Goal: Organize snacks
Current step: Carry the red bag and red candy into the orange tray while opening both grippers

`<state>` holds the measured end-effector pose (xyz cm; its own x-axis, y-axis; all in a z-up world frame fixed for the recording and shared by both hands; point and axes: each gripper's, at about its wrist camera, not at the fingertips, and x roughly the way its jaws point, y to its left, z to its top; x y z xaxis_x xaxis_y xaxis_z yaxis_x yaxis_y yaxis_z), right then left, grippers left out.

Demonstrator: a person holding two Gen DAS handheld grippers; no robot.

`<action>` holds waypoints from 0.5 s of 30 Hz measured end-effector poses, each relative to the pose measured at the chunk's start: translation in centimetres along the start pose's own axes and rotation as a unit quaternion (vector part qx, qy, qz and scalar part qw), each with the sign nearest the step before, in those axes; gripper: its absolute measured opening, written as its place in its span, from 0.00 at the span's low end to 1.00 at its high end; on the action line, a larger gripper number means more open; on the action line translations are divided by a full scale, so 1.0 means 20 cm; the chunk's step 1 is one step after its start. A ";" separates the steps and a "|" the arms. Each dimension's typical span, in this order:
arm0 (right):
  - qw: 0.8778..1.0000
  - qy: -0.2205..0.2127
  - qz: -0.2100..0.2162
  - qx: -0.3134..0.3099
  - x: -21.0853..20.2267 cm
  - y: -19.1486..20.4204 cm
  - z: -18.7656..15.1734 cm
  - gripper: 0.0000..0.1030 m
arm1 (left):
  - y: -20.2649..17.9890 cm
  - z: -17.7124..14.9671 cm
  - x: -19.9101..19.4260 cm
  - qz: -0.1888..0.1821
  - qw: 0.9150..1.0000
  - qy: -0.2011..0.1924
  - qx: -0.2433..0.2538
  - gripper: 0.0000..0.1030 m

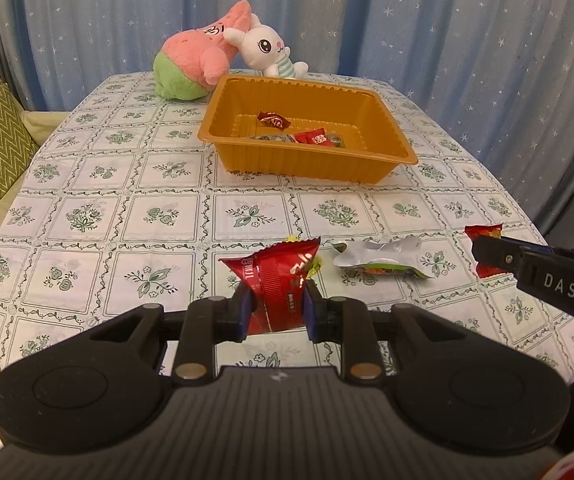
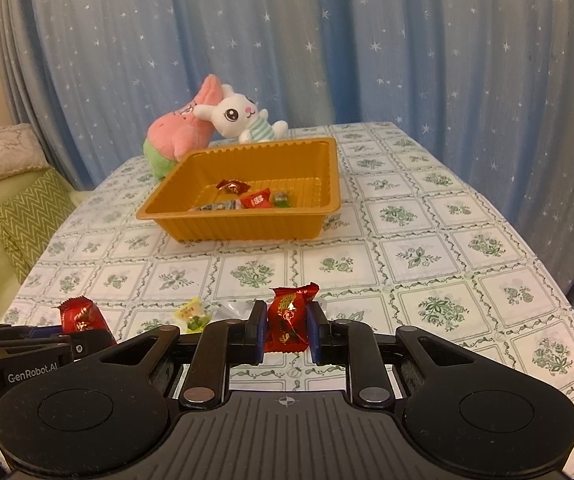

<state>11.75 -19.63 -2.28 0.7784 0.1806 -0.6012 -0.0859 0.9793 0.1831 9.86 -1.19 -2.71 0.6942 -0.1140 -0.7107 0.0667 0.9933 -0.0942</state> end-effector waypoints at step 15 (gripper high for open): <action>1.000 0.000 0.000 0.003 -0.03 -0.05 0.02 0.20 | -0.05 0.05 -0.01 -0.009 1.000 -0.006 0.011 0.22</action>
<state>11.56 -20.66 -1.78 0.7781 0.1803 -0.6017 -0.0820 0.9789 0.1873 10.27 -2.10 -1.75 0.7013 -0.1312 -0.7007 0.0940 0.9914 -0.0916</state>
